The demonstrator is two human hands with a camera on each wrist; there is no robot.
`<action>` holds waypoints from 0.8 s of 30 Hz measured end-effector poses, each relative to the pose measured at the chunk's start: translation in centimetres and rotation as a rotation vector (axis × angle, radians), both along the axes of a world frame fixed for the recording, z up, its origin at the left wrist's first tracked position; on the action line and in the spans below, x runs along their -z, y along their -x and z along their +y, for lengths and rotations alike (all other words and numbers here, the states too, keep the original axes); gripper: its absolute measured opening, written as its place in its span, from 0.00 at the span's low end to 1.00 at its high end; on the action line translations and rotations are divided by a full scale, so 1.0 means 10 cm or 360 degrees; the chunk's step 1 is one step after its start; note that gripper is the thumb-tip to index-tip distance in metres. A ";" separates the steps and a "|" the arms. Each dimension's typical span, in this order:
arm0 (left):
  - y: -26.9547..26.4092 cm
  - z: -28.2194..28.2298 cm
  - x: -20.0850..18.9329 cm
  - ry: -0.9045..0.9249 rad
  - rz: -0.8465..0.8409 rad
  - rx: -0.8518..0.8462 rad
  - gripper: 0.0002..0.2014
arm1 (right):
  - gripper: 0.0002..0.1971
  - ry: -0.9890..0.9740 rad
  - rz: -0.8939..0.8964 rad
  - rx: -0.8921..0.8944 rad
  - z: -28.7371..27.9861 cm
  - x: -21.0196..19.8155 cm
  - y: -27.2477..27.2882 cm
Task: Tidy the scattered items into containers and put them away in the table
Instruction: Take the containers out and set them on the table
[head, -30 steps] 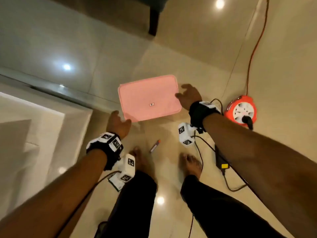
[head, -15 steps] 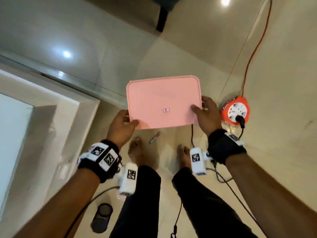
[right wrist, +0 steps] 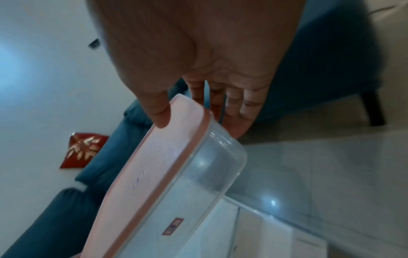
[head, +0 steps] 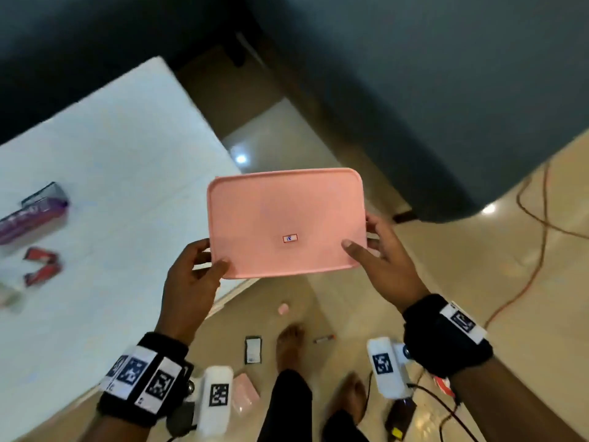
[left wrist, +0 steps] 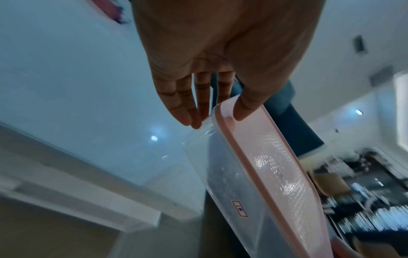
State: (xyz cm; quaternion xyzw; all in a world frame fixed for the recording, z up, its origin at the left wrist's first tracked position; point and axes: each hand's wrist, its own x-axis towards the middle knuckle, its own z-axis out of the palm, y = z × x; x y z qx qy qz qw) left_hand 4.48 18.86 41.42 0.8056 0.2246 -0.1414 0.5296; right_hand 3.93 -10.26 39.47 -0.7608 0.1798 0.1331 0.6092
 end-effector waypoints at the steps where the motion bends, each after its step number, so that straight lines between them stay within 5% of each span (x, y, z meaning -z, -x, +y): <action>1: 0.02 0.21 0.05 0.0031 0.0008 -0.0141 0.14 | 0.24 -0.0005 -0.0007 -0.0124 0.21 0.07 -0.17; 7: 0.27 1.35 0.39 0.0210 0.0159 -0.0768 0.18 | 0.28 -0.0011 0.0000 -0.0658 1.67 0.48 -0.90; 16: 0.65 1.92 0.84 0.0156 0.0195 -0.0834 0.26 | 0.19 0.0051 0.0060 -0.0325 2.28 0.77 -0.68; 20: 1.34 2.05 1.20 -0.0606 0.0372 -0.0359 0.32 | 0.08 0.0054 0.0177 -0.0326 2.06 1.01 0.08; 24: 1.94 2.35 1.50 -0.1234 0.0522 0.0412 0.41 | 0.10 0.0155 0.0353 -0.0726 1.85 1.27 1.00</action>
